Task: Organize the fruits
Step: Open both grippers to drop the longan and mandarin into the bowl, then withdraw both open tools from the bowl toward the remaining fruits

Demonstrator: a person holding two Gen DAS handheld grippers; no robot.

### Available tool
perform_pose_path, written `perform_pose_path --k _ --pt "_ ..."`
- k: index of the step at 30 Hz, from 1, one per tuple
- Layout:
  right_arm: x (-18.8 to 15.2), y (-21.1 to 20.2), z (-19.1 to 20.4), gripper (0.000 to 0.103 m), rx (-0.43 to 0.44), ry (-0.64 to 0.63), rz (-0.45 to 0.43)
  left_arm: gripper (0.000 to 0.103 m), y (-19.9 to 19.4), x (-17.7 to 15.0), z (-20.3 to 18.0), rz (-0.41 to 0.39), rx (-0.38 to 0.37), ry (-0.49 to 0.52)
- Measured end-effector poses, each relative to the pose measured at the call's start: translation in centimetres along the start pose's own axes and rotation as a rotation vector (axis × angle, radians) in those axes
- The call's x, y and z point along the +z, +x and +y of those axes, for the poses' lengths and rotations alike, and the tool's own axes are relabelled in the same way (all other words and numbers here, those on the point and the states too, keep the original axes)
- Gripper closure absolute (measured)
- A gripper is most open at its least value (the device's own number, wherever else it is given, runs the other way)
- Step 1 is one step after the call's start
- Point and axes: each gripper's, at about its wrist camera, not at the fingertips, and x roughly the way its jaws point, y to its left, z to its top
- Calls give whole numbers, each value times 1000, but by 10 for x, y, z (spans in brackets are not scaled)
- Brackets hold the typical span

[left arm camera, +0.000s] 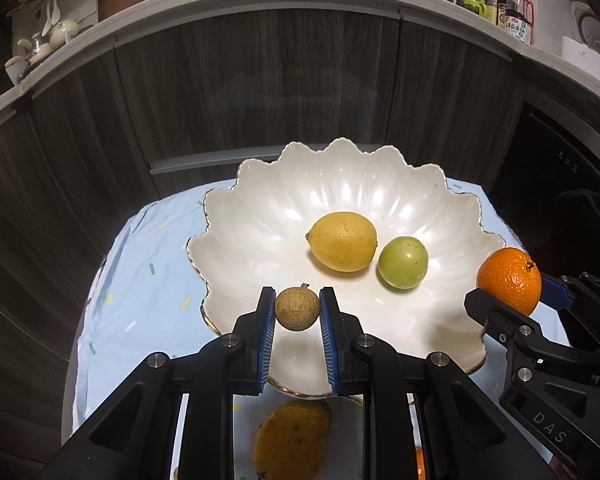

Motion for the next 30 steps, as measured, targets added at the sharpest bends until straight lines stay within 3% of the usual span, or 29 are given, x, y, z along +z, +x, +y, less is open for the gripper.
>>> perform_pose_path --k 5,7,8,10,11,20,30 --pt "1 3 3 56 7 -11 10 79 4 -2 1 15 4 -4" --pt "0 3 3 54 9 -11 11 68 4 -2 1 21 2 -7" --pt "1 3 3 50 6 -9 9 58 3 -2 1 21 6 -9" --pt "1 -2 2 30 -10 1 -16 49 0 -2 2 13 11 -13" --pt "1 -5 1 28 -18 3 -29 48 -1 -2 2 10 17 -12" --pt "0 -18 0 23 -47 9 -60 29 -15 -2 3 -13 61 -18" --pt "-5 -40 3 23 -53 12 -80 26 -38 -4 6 -30 79 -18"
